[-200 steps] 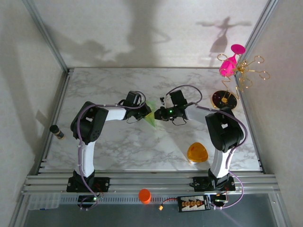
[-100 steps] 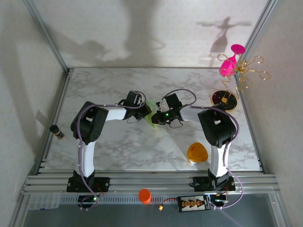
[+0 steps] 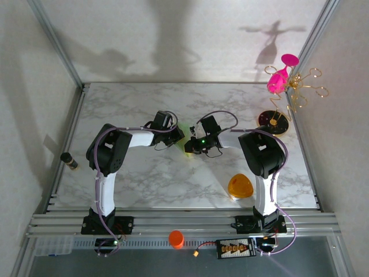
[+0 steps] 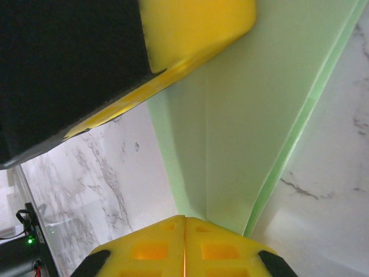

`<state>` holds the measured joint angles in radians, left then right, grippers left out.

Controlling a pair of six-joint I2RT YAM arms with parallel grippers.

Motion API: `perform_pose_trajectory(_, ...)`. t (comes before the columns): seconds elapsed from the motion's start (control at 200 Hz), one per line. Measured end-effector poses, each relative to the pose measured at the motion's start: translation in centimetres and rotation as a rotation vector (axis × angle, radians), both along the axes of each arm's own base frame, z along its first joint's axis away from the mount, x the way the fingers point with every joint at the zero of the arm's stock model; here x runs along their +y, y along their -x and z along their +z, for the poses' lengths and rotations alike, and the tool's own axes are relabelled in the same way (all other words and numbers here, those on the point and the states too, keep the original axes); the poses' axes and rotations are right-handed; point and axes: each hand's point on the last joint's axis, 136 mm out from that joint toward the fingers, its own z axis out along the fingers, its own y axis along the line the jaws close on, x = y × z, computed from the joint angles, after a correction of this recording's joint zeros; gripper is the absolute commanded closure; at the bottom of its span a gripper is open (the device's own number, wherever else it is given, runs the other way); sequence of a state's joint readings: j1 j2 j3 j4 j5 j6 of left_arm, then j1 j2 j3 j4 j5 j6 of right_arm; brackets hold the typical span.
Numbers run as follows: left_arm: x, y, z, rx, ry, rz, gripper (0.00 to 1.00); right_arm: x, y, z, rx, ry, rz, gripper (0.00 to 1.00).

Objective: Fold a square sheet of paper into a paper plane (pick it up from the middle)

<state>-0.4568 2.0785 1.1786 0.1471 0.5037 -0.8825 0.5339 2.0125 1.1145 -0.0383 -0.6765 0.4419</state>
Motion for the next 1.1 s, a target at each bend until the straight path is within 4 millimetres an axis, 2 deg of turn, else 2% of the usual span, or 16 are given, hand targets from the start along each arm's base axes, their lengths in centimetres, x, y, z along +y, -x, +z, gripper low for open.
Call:
perform_pose_trajectory(0.516, 0.0, 0.0, 0.0, 0.011, -0.003, 0.003, 0.90, 0.0, 0.0, -0.6, 0.016, 0.037, 0.008, 0.91)
perform_pose_trajectory(0.716, 0.4, 0.4, 0.5, 0.020, -0.020, 0.011, 0.84, 0.1, 0.5, -0.6, -0.051, 0.064, 0.116, 0.92)
perform_pose_trajectory(0.816, 0.8, 1.0, 1.4, 0.018, -0.025, 0.008, 0.82, 0.1, 0.7, -0.6, -0.095, 0.076, 0.187, 0.93)
perform_pose_trajectory(0.991, 1.1, 1.4, 4.2, -0.050, -0.008, -0.006, 0.85, 0.0, 0.9, -0.7, -0.147, 0.078, 0.259, 0.93)
perform_pose_trajectory(1.101, 1.2, 1.6, 4.2, -0.062, -0.004, -0.009, 0.86, 0.0, 1.0, -0.7, -0.160, 0.074, 0.281, 0.93)
